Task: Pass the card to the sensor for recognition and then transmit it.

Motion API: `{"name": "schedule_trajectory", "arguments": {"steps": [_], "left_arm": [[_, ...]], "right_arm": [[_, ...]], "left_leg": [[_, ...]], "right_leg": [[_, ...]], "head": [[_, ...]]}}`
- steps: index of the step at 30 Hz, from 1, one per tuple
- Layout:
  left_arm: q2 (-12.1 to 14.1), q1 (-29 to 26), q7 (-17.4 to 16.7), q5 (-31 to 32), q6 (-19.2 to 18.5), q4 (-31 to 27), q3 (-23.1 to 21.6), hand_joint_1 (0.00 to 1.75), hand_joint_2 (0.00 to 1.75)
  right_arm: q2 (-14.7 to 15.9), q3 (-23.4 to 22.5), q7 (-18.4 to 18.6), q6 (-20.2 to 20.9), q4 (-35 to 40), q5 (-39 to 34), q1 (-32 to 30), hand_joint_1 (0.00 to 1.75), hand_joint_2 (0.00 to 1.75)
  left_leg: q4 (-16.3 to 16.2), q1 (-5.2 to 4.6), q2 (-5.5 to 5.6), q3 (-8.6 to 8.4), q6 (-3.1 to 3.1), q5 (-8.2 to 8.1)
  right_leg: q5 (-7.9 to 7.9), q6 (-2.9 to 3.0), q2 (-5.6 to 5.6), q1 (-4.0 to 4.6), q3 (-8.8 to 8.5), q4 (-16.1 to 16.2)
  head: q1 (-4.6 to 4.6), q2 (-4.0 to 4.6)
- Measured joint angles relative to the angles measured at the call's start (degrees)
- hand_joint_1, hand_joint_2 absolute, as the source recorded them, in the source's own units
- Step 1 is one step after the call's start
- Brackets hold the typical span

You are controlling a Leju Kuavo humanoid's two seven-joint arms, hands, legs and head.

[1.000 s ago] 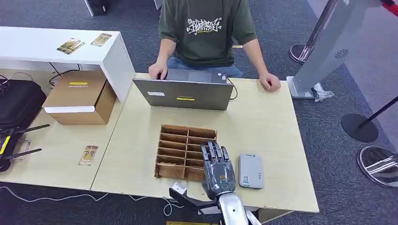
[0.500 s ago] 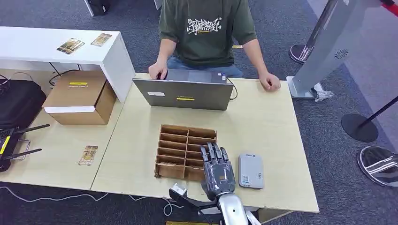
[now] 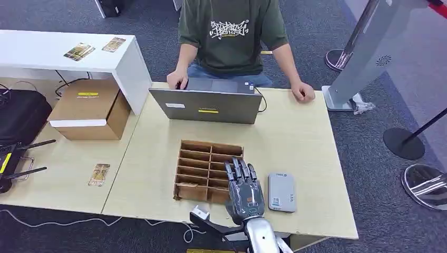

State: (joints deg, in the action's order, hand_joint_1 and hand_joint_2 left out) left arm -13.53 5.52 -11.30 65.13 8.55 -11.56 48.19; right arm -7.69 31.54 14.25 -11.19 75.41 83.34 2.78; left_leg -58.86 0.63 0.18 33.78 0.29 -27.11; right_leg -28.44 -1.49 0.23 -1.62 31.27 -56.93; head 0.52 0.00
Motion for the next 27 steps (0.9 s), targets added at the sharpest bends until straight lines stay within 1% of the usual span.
{"name": "schedule_trajectory", "arguments": {"steps": [22, 23, 24, 25, 27], "left_arm": [[0.0, 0.0, 0.0, 0.0, 0.0, 0.0, 0.0, 0.0, 0.0], [0.0, 0.0, 0.0, 0.0, 0.0, 0.0, 0.0, 0.0, 0.0], [0.0, 0.0, 0.0, 0.1, 0.0, 0.0, 0.0, 0.0, 0.0], [0.0, 0.0, 0.0, 0.1, 0.0, 0.0, 0.0, 0.0, 0.0], [0.0, 0.0, 0.0, 0.1, 0.0, 0.0, 0.0, 0.0, 0.0]], "right_arm": [[0.2, 0.0, 0.0, -0.1, 0.6, -0.3, -0.3, 0.0, 1.75], [0.2, 0.0, 0.0, -0.1, 0.7, -0.3, -0.3, 0.21, 1.75], [0.2, 0.0, 0.0, -0.1, 0.7, -0.3, -0.3, 1.43, 1.75], [0.2, 0.0, 0.0, -0.1, 0.7, -0.3, -0.4, 1.75, 1.75], [0.2, 0.0, 0.0, -0.1, 0.7, -0.3, -0.4, 1.75, 1.75]], "left_leg": [[0.0, 0.0, 0.0, 0.0, 0.0, 0.0], [0.0, 0.0, 0.0, 0.0, 0.0, 0.0], [0.0, 0.0, 0.0, 0.0, 0.0, 0.0], [0.0, 0.0, 0.0, 0.0, 0.0, 0.0], [0.0, 0.0, 0.0, 0.0, 0.0, 0.0]], "right_leg": [[0.0, 0.0, 0.0, 0.0, 0.0, 0.0], [0.0, 0.0, 0.0, 0.0, 0.0, 0.0], [0.0, 0.0, 0.0, 0.0, 0.0, 0.0], [0.0, 0.0, 0.0, 0.0, 0.0, 0.0], [0.0, 0.0, 0.0, 0.0, 0.0, 0.0]], "head": [[0.0, 0.0], [0.0, 0.0], [0.0, 0.0], [0.0, 0.0], [0.0, 0.0]]}}
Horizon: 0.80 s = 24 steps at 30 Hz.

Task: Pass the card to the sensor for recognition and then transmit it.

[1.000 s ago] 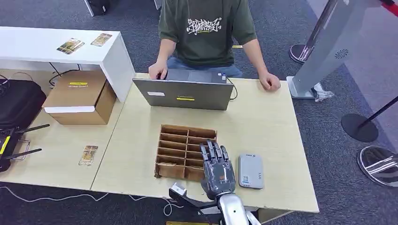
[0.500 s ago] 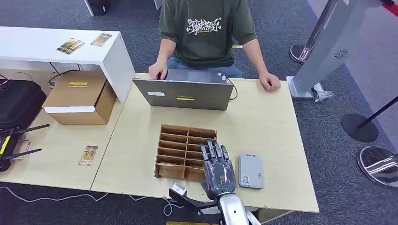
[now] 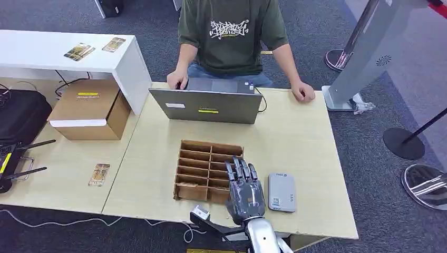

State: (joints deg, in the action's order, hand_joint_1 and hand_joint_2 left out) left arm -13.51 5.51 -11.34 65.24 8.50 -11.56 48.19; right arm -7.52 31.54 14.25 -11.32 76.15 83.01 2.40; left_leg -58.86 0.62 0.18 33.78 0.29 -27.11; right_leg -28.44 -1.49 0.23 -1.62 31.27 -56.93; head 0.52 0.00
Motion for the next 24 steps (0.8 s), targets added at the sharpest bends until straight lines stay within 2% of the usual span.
{"name": "schedule_trajectory", "arguments": {"steps": [3, 5, 6, 12, 19, 21, 23, 24], "left_arm": [[0.0, 0.0, 0.0, 0.1, 0.0, 0.0, 0.0, 0.0, 0.0], [0.0, 0.0, 0.0, 0.1, 0.0, 0.0, 0.0, 0.0, 0.0], [0.0, 0.0, 0.0, 0.1, 0.0, 0.0, 0.0, 0.0, 0.0], [0.0, 0.0, 0.0, 0.1, 0.0, 0.0, 0.0, 0.0, 0.0], [0.0, 0.0, 0.0, 0.2, 0.0, 0.0, 0.0, 0.0, 0.0], [0.0, 0.0, 0.0, 0.3, 0.0, 0.0, 0.0, 0.0, 0.0], [0.0, 0.0, 0.0, 0.3, 0.0, 0.0, 0.0, 0.0, 0.0], [0.0, 0.0, 0.0, 0.3, 0.0, 0.0, 0.0, 0.0, 0.0]], "right_arm": [[0.0, 0.0, 0.0, 0.0, 0.0, 0.0, 0.0, 1.75, 1.75], [0.0, 0.0, -0.1, 0.0, 0.0, 0.0, 0.0, 1.5, 1.75], [0.0, 0.0, -0.1, 0.0, 0.0, 0.0, 0.0, 1.45, 1.75], [0.0, 0.0, -0.3, -0.1, 0.0, 0.0, 0.0, 1.31, 1.75], [0.0, 0.0, -0.5, -0.2, 0.0, 0.0, 0.0, 1.22, 1.75], [0.0, 0.0, -0.5, -0.3, 0.0, 0.0, 0.0, 1.17, 1.75], [0.0, 0.0, -0.6, -0.3, 0.0, 0.0, 0.0, 1.01, 1.75], [0.0, 0.0, -0.6, -0.4, 0.0, 0.0, 0.0, 1.01, 1.75]], "left_leg": [[0.0, 0.0, 0.0, 0.0, 0.0, 0.0], [0.0, 0.0, 0.0, 0.0, 0.0, 0.0], [0.0, 0.0, 0.0, 0.0, 0.0, 0.0], [0.0, 0.0, 0.0, 0.0, 0.0, 0.0], [0.0, 0.0, 0.0, 0.0, 0.0, 0.0], [0.0, 0.0, 0.0, 0.0, 0.0, 0.0], [0.0, 0.0, 0.0, 0.0, 0.0, 0.0], [0.0, 0.0, 0.0, 0.0, 0.0, 0.0]], "right_leg": [[0.0, 0.0, 0.0, 0.0, 0.0, 0.0], [0.0, 0.0, 0.0, 0.0, 0.0, 0.0], [0.0, 0.0, 0.0, 0.0, 0.0, 0.0], [0.0, 0.0, 0.0, 0.0, 0.0, 0.0], [0.0, 0.0, 0.0, 0.0, 0.0, 0.0], [0.0, 0.0, 0.0, 0.0, 0.0, 0.0], [0.0, 0.0, 0.0, 0.0, 0.0, 0.0], [0.0, 0.0, 0.0, 0.0, 0.0, 0.0]], "head": [[0.0, 0.0], [0.0, 0.0], [0.0, 0.0], [0.0, 0.0], [0.0, 0.0], [0.0, 0.0], [0.0, 0.0], [0.0, 0.0]]}}
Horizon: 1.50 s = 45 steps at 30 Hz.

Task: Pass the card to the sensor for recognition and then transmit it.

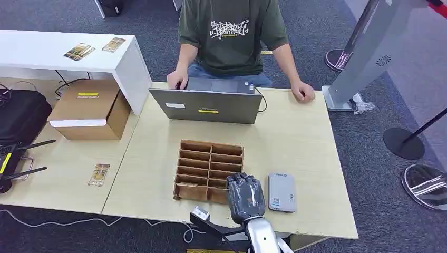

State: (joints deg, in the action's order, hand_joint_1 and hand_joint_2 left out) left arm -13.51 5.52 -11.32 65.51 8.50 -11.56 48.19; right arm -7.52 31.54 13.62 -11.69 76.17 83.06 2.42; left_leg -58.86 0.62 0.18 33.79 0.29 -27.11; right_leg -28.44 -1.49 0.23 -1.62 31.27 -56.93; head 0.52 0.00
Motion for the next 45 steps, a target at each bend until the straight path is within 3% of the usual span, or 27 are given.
{"name": "schedule_trajectory", "arguments": {"steps": [4, 6, 9, 10, 19, 34, 45], "left_arm": [[0.0, 0.0, 0.0, 0.2, 0.0, 0.0, 0.0, 0.0, 0.0], [0.0, 0.0, 0.0, 0.3, 0.0, 0.0, 0.0, 0.0, 0.0], [0.0, 0.0, 0.0, 0.4, 0.0, 0.0, 0.0, 0.0, 0.0], [0.0, 0.0, 0.0, 0.5, 0.0, 0.0, 0.0, 0.0, 0.0], [0.0, 0.0, -0.4, 0.7, -0.1, 0.0, 0.0, 0.0, 0.0], [0.0, 0.0, -0.4, 0.5, -0.1, 0.0, 0.0, 0.0, 0.0], [0.0, -0.2, 0.6, 0.6, -0.1, 0.0, 0.0, 0.0, 0.0]], "right_arm": [[0.0, 0.0, 0.0, -0.1, 0.0, 0.0, 0.0, 1.12, 1.75], [0.0, 0.0, 0.0, -0.1, 0.0, 0.0, 0.0, 1.29, 1.75], [0.0, 0.0, 0.0, -0.1, 0.0, 0.0, 0.0, 1.41, 1.75], [0.0, 0.0, 0.0, -0.2, 0.0, 0.0, 0.0, 1.38, 1.75], [0.0, 0.0, -0.1, -0.3, 0.2, 0.1, 0.0, 1.64, 1.75], [0.1, -0.5, -0.3, -1.0, 1.7, -0.9, -0.8, 1.75, 1.75], [0.6, -4.8, -0.2, -4.6, 15.3, 0.2, -6.1, 1.75, 1.75]], "left_leg": [[0.0, 0.0, 0.0, 0.0, 0.0, 0.0], [0.0, 0.0, 0.0, 0.0, 0.0, 0.0], [0.0, 0.0, 0.0, 0.0, 0.0, 0.0], [0.0, 0.0, 0.0, 0.0, 0.0, 0.0], [0.0, 0.0, 0.0, -0.01, 0.0, 0.01], [0.0, 0.0, 0.0, -0.01, 0.0, 0.0], [0.0, 0.0, 0.01, -0.01, 0.0, 0.0]], "right_leg": [[0.0, 0.0, 0.0, 0.0, 0.0, 0.0], [0.0, 0.0, 0.0, 0.0, 0.0, 0.0], [0.0, 0.0, 0.0, 0.0, 0.0, 0.0], [0.0, 0.0, 0.0, 0.0, 0.0, 0.0], [0.0, 0.0, 0.0, 0.0, 0.0, 0.0], [0.0, 0.0, 0.0, 0.0, 0.0, 0.0], [0.0, 0.0, -0.01, 0.0, 0.0, 0.0]], "head": [[0.0, 0.0], [0.0, 0.0], [0.0, 0.0], [0.0, 0.0], [0.0, 0.0], [0.0, 0.0], [0.02, 0.0]]}}
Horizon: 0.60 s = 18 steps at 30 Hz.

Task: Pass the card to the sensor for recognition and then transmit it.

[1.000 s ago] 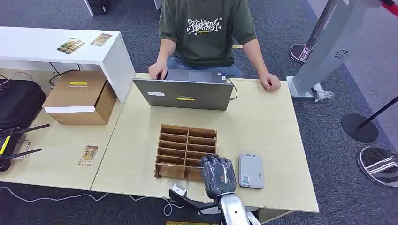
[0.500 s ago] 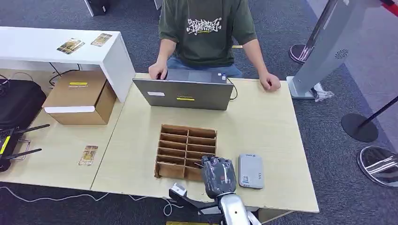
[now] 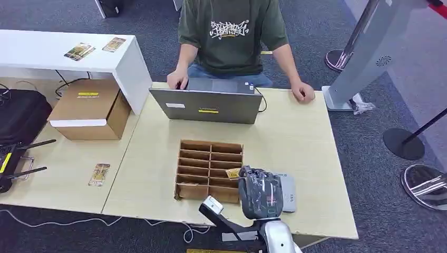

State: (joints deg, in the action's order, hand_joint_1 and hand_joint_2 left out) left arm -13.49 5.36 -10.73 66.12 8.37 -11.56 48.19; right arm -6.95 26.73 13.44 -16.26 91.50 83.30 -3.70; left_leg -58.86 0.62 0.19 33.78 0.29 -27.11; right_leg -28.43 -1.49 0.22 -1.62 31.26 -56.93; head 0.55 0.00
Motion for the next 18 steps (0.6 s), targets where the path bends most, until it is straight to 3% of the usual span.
{"name": "schedule_trajectory", "arguments": {"steps": [11, 15, 18], "left_arm": [[0.3, -0.2, 0.6, 1.0, -0.3, 0.0, 0.0, 0.0, 0.0], [0.3, -0.3, 0.8, 1.1, -0.3, 0.0, 0.0, 0.0, 0.0], [0.3, -0.4, 0.8, 1.3, -0.5, 0.0, 0.0, 0.0, 0.0]], "right_arm": [[0.0, -5.1, -0.6, -7.1, 9.0, 0.9, -4.9, 1.75, 1.75], [-0.1, -7.1, -2.8, -13.2, 11.2, -2.1, -6.2, 1.75, 1.75], [-0.5, -9.0, -6.7, -20.7, 12.4, -8.0, -6.8, 1.75, 1.75]], "left_leg": [[0.0, 0.0, 0.01, 0.0, 0.0, 0.0], [0.0, 0.0, 0.01, 0.0, 0.0, 0.0], [0.0, 0.0, 0.01, 0.0, 0.0, 0.0]], "right_leg": [[0.0, 0.0, -0.01, 0.0, -0.01, 0.0], [0.0, 0.0, -0.01, 0.0, 0.0, 0.0], [0.0, 0.0, -0.01, 0.0, -0.01, 0.0]], "head": [[0.0, 0.0], [0.0, 0.0], [-0.02, 0.0]]}}
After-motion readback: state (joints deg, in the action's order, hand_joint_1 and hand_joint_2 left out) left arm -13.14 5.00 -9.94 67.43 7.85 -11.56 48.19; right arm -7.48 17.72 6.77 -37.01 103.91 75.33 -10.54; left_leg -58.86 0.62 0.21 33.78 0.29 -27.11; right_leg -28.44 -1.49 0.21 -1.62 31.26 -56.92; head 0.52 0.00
